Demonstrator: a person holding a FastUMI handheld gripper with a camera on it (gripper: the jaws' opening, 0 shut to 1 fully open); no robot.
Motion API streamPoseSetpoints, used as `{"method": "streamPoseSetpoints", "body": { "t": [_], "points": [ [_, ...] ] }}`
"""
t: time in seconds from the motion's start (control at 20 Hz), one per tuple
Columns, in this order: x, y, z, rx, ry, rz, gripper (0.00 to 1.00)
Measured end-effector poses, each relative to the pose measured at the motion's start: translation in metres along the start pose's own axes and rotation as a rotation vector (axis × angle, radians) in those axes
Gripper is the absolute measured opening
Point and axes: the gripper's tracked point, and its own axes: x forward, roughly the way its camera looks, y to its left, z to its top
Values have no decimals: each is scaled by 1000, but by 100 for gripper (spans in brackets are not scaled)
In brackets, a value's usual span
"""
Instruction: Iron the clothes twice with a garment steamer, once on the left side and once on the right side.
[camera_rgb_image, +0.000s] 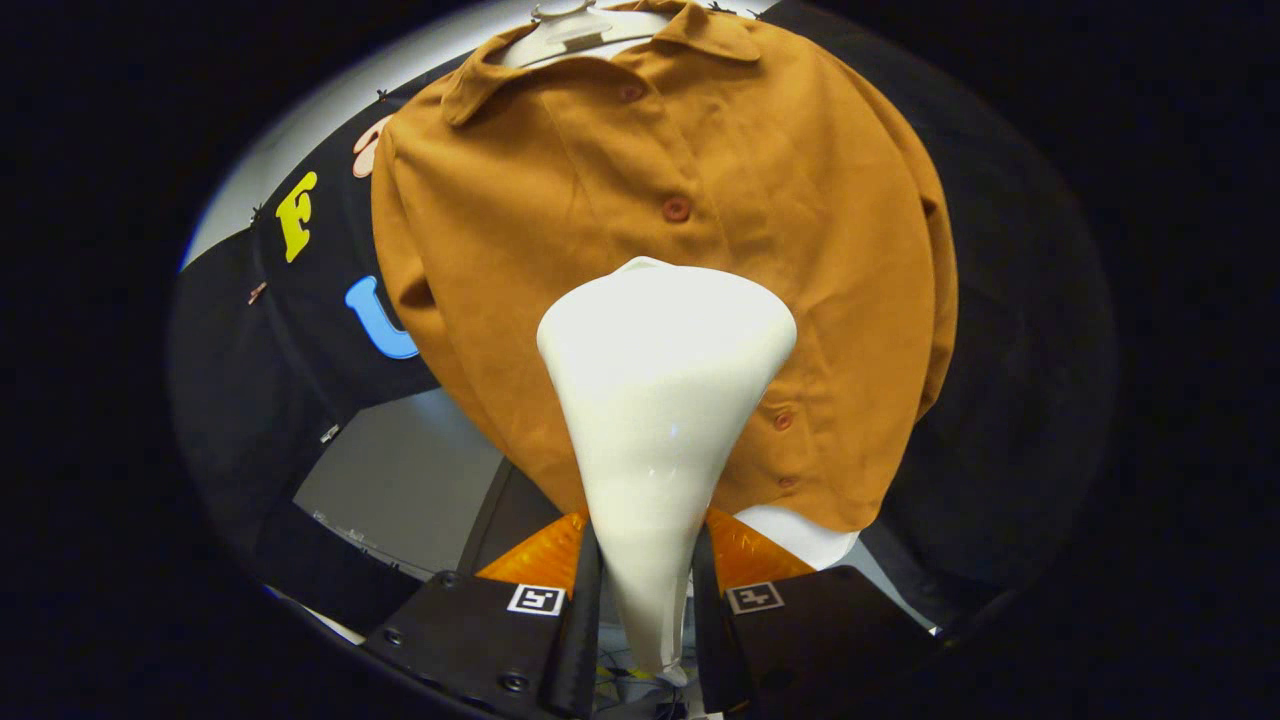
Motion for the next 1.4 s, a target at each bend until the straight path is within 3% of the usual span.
{"method": "streamPoseSetpoints", "body": {
  "t": [0.3, 0.55, 0.9, 1.4],
  "points": [
    [-16, -46, 83, -1, -169, -69, 44],
    [-6, -64, 110, 20, -205, -50, 43],
    [23, -86, 77, 66, -122, -23, 44],
    [48, -125, -11, 119, 66, -98, 44]
  ]
}}
